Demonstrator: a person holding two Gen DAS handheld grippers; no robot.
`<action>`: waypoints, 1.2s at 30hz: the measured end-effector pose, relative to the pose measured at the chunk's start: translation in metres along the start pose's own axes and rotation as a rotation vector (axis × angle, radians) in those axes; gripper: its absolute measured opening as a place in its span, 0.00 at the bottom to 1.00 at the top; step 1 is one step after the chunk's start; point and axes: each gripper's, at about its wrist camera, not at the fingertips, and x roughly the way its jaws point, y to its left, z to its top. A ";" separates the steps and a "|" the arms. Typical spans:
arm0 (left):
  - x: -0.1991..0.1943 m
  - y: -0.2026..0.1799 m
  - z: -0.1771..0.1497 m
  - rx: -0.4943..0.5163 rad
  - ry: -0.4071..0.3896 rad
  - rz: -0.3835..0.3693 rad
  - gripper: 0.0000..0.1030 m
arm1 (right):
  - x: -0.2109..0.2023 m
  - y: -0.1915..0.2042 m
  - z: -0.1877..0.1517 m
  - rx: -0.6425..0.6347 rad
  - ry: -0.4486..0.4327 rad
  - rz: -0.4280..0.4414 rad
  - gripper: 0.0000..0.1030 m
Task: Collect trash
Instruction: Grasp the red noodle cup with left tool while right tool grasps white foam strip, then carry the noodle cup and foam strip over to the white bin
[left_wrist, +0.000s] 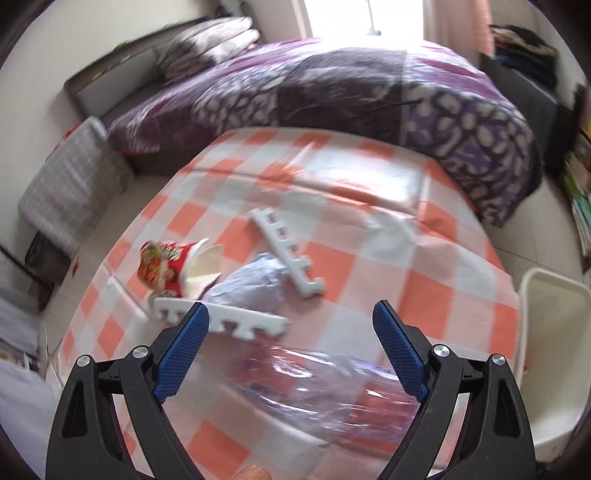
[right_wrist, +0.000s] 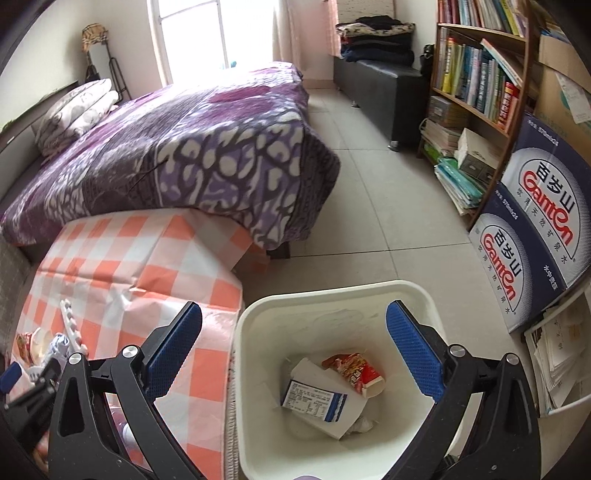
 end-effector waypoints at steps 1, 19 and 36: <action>0.005 0.010 0.002 -0.023 0.013 0.012 0.85 | 0.001 0.004 -0.001 -0.008 0.005 0.005 0.93; 0.123 0.125 0.034 -0.058 0.276 0.093 0.90 | 0.018 0.108 -0.024 -0.308 0.102 0.308 0.93; 0.085 0.195 0.029 -0.251 0.156 -0.013 0.77 | -0.003 0.206 -0.076 -0.686 0.165 0.593 0.93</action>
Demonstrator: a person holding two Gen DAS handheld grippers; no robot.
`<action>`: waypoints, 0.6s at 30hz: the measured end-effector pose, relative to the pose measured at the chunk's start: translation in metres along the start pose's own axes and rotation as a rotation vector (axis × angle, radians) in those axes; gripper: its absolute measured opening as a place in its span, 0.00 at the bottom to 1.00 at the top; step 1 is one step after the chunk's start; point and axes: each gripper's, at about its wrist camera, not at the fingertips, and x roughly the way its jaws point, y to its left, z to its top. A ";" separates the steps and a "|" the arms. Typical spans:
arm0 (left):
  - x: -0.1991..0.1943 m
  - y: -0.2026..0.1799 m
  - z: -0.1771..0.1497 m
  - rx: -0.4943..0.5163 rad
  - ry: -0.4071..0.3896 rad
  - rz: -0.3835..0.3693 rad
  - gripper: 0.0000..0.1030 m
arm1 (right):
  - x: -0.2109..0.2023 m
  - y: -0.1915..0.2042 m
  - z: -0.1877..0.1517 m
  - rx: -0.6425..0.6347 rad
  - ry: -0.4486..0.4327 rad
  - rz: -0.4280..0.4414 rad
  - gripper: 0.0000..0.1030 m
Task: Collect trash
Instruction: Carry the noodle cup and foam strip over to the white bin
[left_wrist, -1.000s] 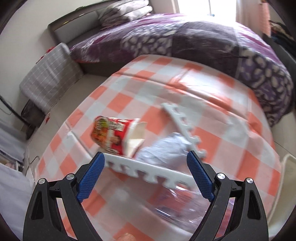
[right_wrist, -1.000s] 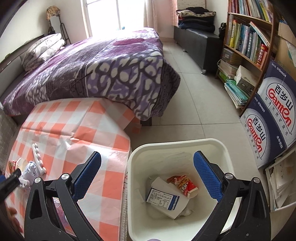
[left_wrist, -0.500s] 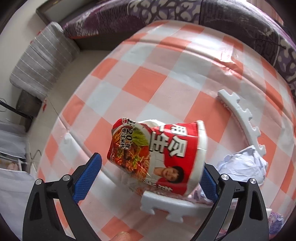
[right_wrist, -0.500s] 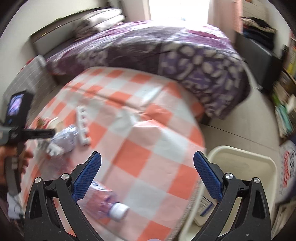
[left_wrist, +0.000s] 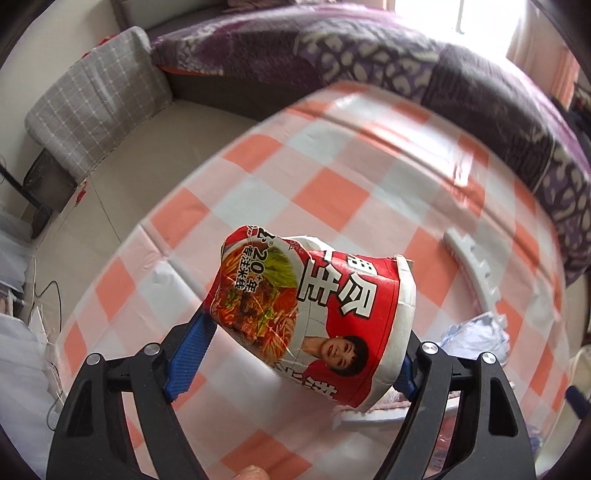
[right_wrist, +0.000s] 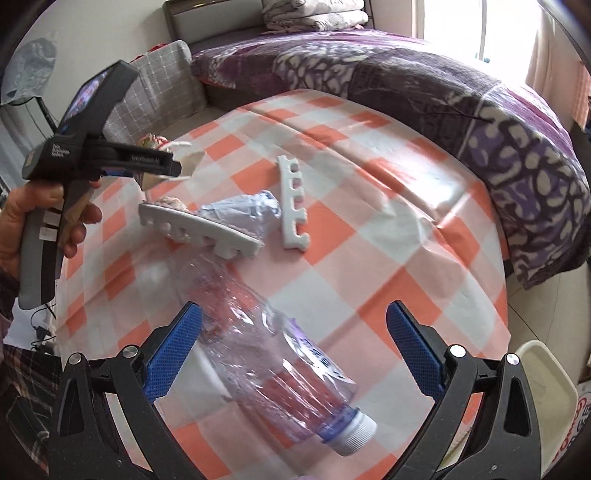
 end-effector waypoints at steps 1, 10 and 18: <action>-0.007 0.004 0.002 -0.021 -0.016 -0.004 0.77 | 0.000 0.003 0.001 -0.010 -0.010 -0.004 0.93; -0.084 0.060 0.013 -0.226 -0.168 -0.062 0.77 | 0.012 0.059 0.023 -0.251 -0.049 -0.088 0.93; -0.106 0.085 0.012 -0.267 -0.200 -0.090 0.77 | 0.054 0.129 0.049 -0.565 0.052 -0.139 0.88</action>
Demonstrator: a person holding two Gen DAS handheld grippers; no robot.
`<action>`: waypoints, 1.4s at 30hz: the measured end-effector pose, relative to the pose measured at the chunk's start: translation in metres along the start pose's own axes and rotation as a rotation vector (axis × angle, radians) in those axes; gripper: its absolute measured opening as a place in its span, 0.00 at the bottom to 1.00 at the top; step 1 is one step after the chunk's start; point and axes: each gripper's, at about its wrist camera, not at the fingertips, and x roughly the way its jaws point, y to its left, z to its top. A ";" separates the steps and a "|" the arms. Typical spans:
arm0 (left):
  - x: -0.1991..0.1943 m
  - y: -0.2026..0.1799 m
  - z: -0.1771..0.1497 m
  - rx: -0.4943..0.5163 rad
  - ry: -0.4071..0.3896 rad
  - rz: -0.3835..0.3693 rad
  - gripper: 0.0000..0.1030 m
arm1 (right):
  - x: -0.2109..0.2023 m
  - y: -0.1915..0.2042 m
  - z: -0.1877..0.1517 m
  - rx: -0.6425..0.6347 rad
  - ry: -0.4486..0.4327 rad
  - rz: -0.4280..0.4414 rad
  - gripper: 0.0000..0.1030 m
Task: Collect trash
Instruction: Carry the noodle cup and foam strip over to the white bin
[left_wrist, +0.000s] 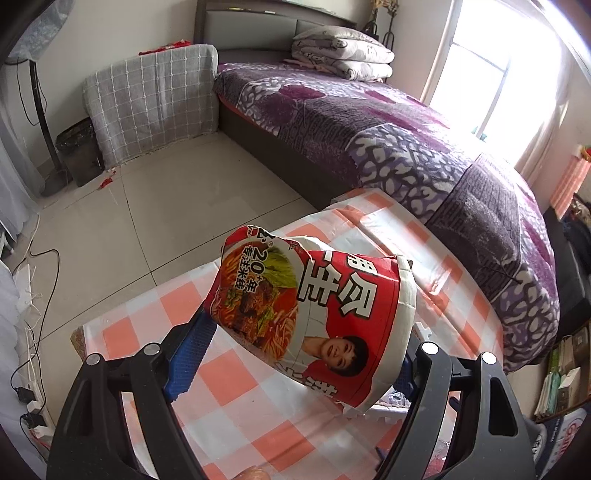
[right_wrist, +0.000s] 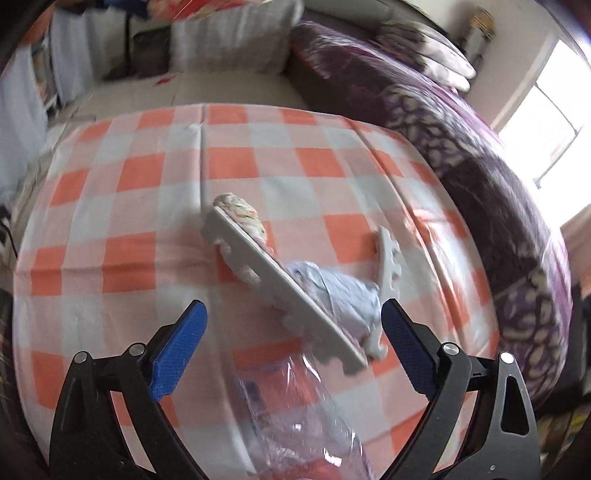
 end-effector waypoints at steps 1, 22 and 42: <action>-0.001 0.001 -0.001 -0.005 0.003 -0.004 0.77 | 0.004 0.005 0.004 -0.030 0.008 -0.015 0.86; -0.012 0.016 0.002 -0.078 -0.037 -0.051 0.77 | -0.064 -0.079 0.034 0.490 -0.261 0.114 0.25; -0.027 -0.047 -0.038 0.021 -0.118 -0.061 0.77 | -0.121 -0.120 -0.071 0.842 -0.321 -0.019 0.26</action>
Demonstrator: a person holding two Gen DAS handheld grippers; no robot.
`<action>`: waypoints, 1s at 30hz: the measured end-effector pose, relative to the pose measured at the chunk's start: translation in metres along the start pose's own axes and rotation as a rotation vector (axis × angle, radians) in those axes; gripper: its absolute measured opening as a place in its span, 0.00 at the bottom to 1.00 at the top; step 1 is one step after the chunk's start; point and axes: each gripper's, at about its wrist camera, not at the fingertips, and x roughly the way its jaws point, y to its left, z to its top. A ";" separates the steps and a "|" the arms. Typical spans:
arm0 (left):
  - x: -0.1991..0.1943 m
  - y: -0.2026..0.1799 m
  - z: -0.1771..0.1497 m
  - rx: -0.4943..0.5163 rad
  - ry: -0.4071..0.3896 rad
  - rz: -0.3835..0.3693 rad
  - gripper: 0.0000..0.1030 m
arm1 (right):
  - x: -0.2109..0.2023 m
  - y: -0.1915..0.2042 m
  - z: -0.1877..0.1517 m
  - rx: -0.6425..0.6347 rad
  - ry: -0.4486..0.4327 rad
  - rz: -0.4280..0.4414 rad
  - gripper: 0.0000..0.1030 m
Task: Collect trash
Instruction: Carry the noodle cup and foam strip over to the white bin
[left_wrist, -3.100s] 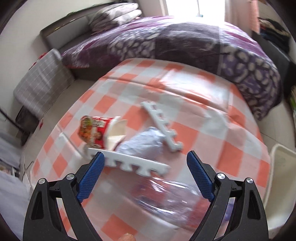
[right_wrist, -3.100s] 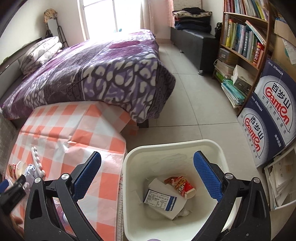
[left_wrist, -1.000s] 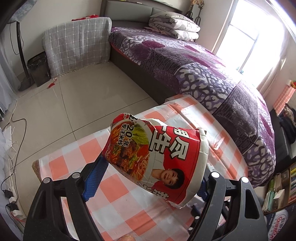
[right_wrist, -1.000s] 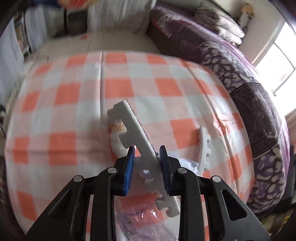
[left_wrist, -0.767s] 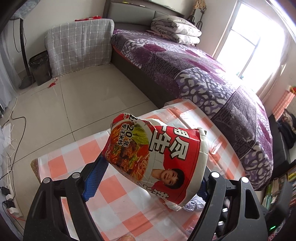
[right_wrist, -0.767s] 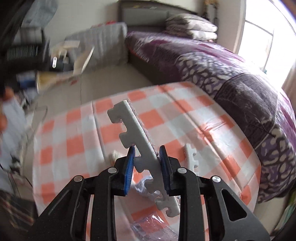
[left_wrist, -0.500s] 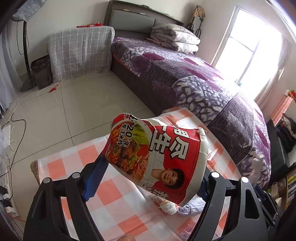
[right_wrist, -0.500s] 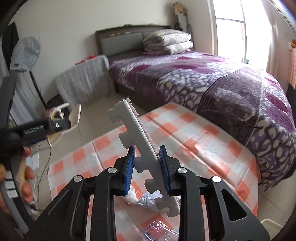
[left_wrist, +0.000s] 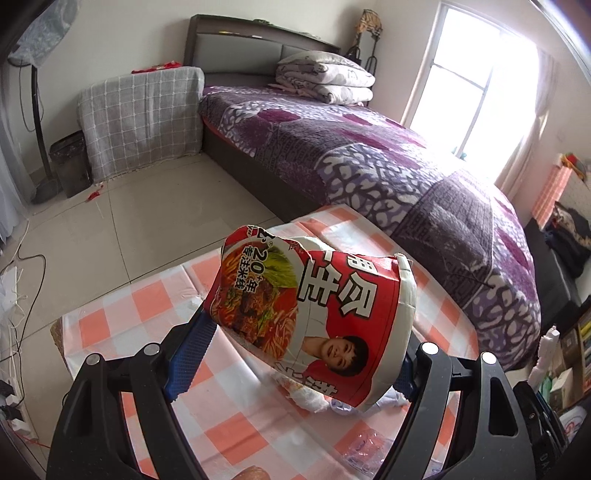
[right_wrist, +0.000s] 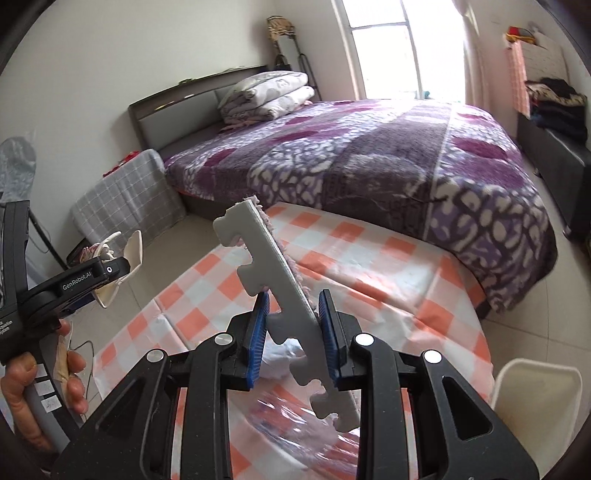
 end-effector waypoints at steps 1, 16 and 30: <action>0.001 -0.005 -0.003 0.011 0.002 0.001 0.77 | -0.001 -0.009 -0.004 0.014 0.006 -0.011 0.26; 0.010 -0.081 -0.046 0.129 0.054 -0.052 0.77 | -0.035 -0.128 -0.034 0.206 -0.043 -0.229 0.26; -0.008 -0.168 -0.088 0.272 0.058 -0.162 0.77 | -0.086 -0.202 -0.041 0.366 -0.073 -0.345 0.26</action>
